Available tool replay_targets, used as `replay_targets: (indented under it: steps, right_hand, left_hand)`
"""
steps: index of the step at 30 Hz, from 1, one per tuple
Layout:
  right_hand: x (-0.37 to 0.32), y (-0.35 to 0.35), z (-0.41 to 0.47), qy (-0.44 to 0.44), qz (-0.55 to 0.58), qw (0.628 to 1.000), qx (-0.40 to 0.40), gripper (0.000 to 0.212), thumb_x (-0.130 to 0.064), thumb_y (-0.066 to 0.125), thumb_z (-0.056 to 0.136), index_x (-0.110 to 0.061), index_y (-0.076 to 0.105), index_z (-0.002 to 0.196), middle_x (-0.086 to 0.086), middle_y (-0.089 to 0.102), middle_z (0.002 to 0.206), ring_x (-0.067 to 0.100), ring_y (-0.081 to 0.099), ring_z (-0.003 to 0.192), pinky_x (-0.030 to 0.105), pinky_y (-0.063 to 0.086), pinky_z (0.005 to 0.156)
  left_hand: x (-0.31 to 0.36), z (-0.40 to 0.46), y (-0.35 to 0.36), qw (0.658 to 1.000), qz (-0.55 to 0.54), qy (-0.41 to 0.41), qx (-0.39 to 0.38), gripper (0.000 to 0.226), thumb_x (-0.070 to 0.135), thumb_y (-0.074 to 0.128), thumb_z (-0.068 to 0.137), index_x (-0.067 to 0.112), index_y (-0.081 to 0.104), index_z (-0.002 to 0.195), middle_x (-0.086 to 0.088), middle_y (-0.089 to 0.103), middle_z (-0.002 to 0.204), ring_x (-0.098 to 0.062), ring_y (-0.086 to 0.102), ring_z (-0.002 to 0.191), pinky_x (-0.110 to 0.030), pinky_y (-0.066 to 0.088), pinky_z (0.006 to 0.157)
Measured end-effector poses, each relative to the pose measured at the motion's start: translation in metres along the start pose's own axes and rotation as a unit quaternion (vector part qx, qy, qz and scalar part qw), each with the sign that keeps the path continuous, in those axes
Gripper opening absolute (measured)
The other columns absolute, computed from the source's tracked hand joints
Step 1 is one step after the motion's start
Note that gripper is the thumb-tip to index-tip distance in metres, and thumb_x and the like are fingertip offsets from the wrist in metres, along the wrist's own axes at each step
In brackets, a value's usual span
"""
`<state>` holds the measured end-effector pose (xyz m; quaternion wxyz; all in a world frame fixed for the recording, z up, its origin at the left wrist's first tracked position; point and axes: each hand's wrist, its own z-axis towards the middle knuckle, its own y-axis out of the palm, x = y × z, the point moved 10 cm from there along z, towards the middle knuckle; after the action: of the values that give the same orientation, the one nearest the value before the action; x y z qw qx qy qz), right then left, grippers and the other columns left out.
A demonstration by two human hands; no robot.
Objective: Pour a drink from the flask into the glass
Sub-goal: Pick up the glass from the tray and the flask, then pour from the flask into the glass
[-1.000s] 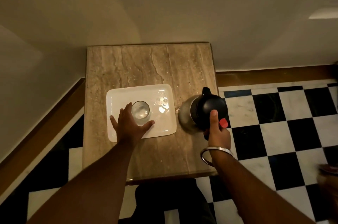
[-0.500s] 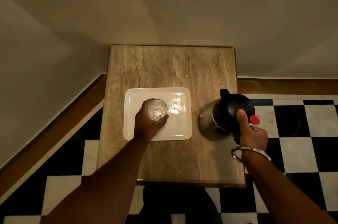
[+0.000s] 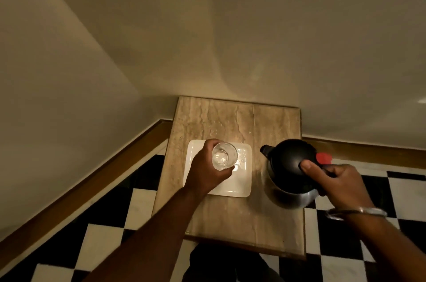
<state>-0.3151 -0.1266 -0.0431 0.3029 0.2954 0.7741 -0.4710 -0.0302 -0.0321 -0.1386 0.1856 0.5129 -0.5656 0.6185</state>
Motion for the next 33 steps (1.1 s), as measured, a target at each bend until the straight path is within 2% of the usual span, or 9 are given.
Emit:
replay_targets:
  steps: [2,7,10,12,17,22,28,31,33]
  right_hand:
    - [-0.038,-0.016,-0.01,-0.018,-0.02,1.0,-0.015,0.069,-0.064,0.065,0.057,0.005,0.064,0.057,0.006,0.059,0.041,0.016,0.056,0.04,0.029,0.044,0.044]
    - [-0.136,-0.047,-0.027,-0.11,-0.11,0.987,-0.039,0.066,-0.068,0.067,0.056,-0.004,0.058,0.047,0.015,0.058,0.044,0.034,0.055,0.043,0.034,0.044,0.046]
    - [-0.19,-0.063,-0.034,-0.157,-0.15,0.975,-0.044,0.062,-0.076,0.063,0.051,-0.017,0.049,0.039,-0.002,0.046,0.033,0.015,0.045,0.034,0.029,0.037,0.044]
    - [-0.223,-0.07,-0.04,-0.184,-0.187,0.963,-0.054,0.065,-0.082,0.059,0.047,-0.019,0.047,0.038,-0.005,0.041,0.031,0.007,0.038,0.03,0.027,0.035,0.043]
    - [-0.289,-0.085,-0.054,-0.232,-0.292,0.926,-0.061,0.076,-0.094,0.052,0.036,-0.019,0.044,0.032,-0.006,0.037,0.028,0.007,0.033,0.028,0.028,0.029,0.044]
    - [-0.335,-0.087,-0.068,-0.261,-0.399,0.877,-0.056,0.08,-0.098,0.044,0.031,-0.018,0.044,0.033,-0.006,0.04,0.026,0.007,0.037,0.028,0.028,0.032,0.045]
    - [-0.37,-0.083,-0.086,-0.284,-0.489,0.823,-0.058,0.083,-0.099,0.035,0.025,-0.018,0.05,0.04,-0.011,0.041,0.024,0.008,0.04,0.032,0.024,0.032,0.043]
    - [-0.38,-0.084,-0.092,-0.286,-0.521,0.803,-0.043,0.087,-0.1,0.032,0.021,-0.017,0.049,0.039,-0.01,0.039,0.023,0.013,0.043,0.036,0.025,0.033,0.044]
    - [-0.382,-0.084,-0.095,-0.278,-0.538,0.795,-0.043,0.087,-0.1,0.032,0.02,-0.017,0.05,0.04,-0.01,0.039,0.023,0.013,0.045,0.037,0.025,0.034,0.045]
  left_hand:
    - [0.03,-0.009,-0.013,1.0,-0.014,0.015,-0.002,0.069,0.031,0.089,0.057,0.045,0.047,0.11,0.023,0.063,0.104,0.006,0.06,0.098,-0.004,0.043,0.077]
    - [0.102,-0.025,-0.053,0.997,-0.032,0.065,0.033,0.068,0.03,0.086,0.06,0.042,0.049,0.116,0.018,0.06,0.114,0.002,0.056,0.106,-0.013,0.046,0.087]
    - [0.137,-0.032,-0.081,0.992,-0.042,0.096,0.071,0.069,0.035,0.083,0.061,0.044,0.049,0.12,0.025,0.055,0.116,0.01,0.051,0.109,-0.006,0.042,0.088]
    - [0.155,-0.034,-0.094,0.989,-0.055,0.107,0.081,0.07,0.039,0.081,0.06,0.041,0.051,0.123,0.024,0.055,0.117,0.009,0.052,0.109,-0.009,0.044,0.09]
    - [0.193,-0.037,-0.112,0.982,-0.082,0.143,0.088,0.073,0.042,0.084,0.062,0.04,0.05,0.127,0.023,0.059,0.12,0.006,0.055,0.111,-0.01,0.047,0.089]
    - [0.219,-0.036,-0.123,0.975,-0.099,0.176,0.092,0.076,0.038,0.086,0.066,0.026,0.054,0.133,0.011,0.064,0.126,0.0,0.058,0.113,-0.026,0.053,0.096]
    - [0.242,-0.037,-0.127,0.97,-0.122,0.198,0.076,0.076,0.046,0.083,0.068,0.027,0.052,0.134,0.01,0.064,0.127,-0.004,0.058,0.116,-0.028,0.054,0.094]
    - [0.247,-0.039,-0.127,0.969,-0.126,0.201,0.073,0.073,0.047,0.083,0.069,0.033,0.05,0.133,0.013,0.063,0.128,0.0,0.057,0.117,-0.02,0.051,0.095]
    - [0.245,-0.04,-0.124,0.968,-0.136,0.201,0.061,0.074,0.045,0.085,0.069,0.029,0.051,0.134,0.011,0.063,0.129,0.0,0.056,0.119,-0.019,0.05,0.097]
